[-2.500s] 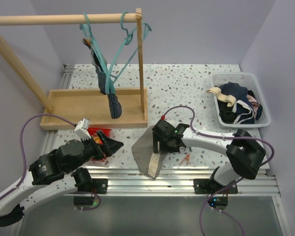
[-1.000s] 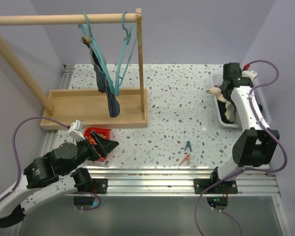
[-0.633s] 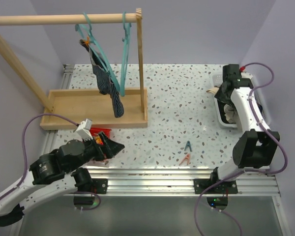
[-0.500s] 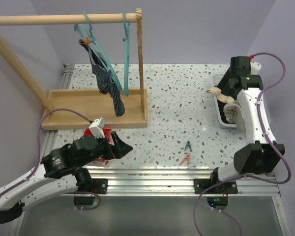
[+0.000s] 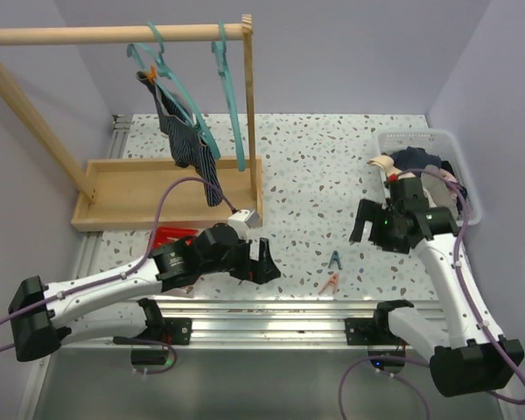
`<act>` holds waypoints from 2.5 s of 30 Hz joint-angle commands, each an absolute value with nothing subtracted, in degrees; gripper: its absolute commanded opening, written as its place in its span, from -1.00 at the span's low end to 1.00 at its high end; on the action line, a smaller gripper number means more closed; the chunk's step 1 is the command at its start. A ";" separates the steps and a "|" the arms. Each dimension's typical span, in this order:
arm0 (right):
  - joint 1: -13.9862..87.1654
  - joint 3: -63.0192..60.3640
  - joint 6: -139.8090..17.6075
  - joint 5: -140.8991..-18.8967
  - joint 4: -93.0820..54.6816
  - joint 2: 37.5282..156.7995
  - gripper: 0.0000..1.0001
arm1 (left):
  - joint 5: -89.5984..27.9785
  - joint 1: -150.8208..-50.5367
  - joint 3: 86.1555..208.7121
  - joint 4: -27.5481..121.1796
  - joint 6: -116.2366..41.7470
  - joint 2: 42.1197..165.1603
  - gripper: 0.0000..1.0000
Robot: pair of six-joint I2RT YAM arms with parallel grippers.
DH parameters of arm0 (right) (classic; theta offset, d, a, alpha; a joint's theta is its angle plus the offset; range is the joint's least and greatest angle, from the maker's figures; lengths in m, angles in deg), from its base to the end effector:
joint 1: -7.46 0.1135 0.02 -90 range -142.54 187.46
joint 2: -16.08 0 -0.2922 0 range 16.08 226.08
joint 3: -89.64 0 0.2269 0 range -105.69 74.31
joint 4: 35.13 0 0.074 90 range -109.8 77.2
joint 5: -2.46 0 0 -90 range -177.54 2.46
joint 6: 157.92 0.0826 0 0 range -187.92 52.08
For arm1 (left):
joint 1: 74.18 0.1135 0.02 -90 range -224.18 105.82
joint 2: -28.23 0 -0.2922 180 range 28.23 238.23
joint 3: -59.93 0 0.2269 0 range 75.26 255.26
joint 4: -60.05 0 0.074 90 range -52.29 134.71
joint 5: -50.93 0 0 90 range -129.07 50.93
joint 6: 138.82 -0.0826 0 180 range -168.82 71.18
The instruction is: Remove the underwear clipped to the hanger
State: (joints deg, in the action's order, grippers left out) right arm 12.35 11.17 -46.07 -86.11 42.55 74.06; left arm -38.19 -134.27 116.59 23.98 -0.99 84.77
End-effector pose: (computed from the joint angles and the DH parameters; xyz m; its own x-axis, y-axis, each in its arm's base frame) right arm 0.1617 0.0159 0.3091 -0.8140 0.3038 -0.4951 0.2201 0.9501 0.2211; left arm 0.1049 -0.1849 0.2658 -0.8435 -0.0199 -0.5368 0.3690 0.7046 -0.6060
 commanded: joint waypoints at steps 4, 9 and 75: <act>15.55 23.15 -42.61 -82.34 45.50 64.34 0.95 | -36.95 -141.22 124.29 33.90 -5.93 100.34 1.00; 15.46 19.56 -35.93 -91.39 49.90 60.82 0.96 | -45.21 -148.08 137.13 29.77 -6.99 116.52 1.00; 15.55 14.19 -33.81 -86.67 47.44 59.15 0.96 | -79.33 -152.41 121.24 -30.79 38.62 71.85 -1.00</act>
